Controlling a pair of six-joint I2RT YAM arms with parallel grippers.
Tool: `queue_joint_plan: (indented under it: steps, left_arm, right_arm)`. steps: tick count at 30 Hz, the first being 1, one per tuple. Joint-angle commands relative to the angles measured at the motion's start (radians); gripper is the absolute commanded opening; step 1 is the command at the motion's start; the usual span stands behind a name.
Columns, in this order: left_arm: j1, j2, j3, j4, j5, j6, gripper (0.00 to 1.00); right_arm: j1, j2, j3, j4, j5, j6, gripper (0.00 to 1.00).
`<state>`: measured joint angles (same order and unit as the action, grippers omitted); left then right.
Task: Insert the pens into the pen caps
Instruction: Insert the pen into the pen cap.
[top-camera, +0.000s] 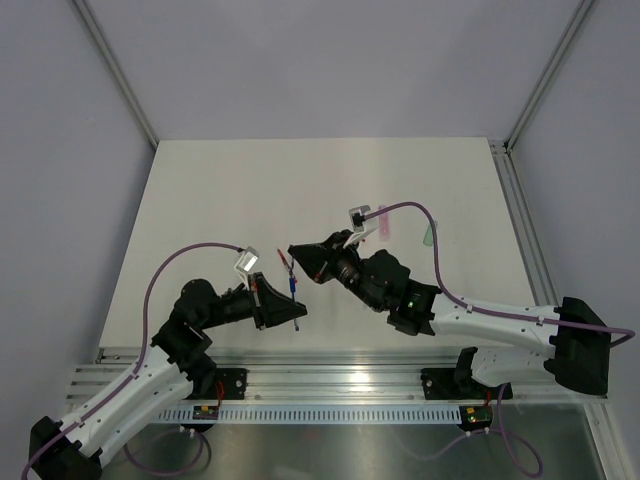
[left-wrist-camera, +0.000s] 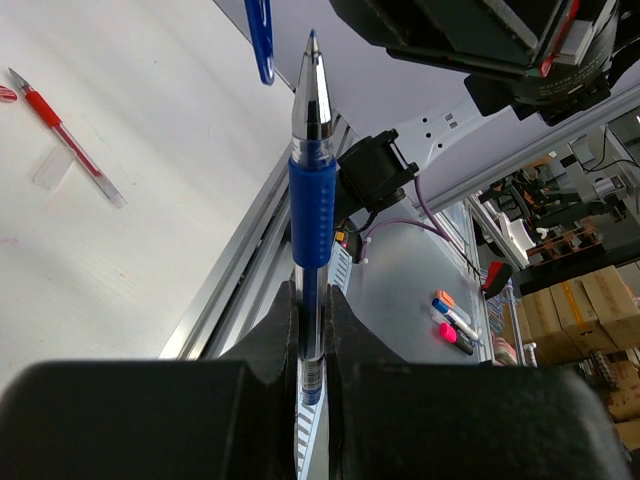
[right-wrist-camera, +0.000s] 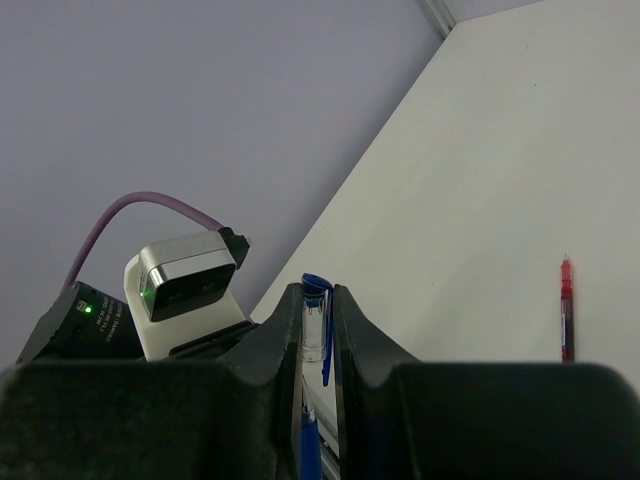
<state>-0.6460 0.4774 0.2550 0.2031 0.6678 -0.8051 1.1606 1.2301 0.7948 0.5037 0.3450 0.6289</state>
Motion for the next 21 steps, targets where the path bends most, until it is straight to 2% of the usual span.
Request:
queue_joint_plan:
  steps: [1, 21]
  left_arm:
    - [0.000, -0.011, 0.009, 0.036, 0.013, 0.009, 0.00]
    - [0.000, -0.033, 0.020, -0.008, -0.019, 0.027, 0.00]
  right_arm:
    - [0.016, 0.006, 0.044, 0.016, -0.020, -0.021, 0.00]
    - [0.036, -0.004, 0.018, 0.004, -0.035, -0.038, 0.00]
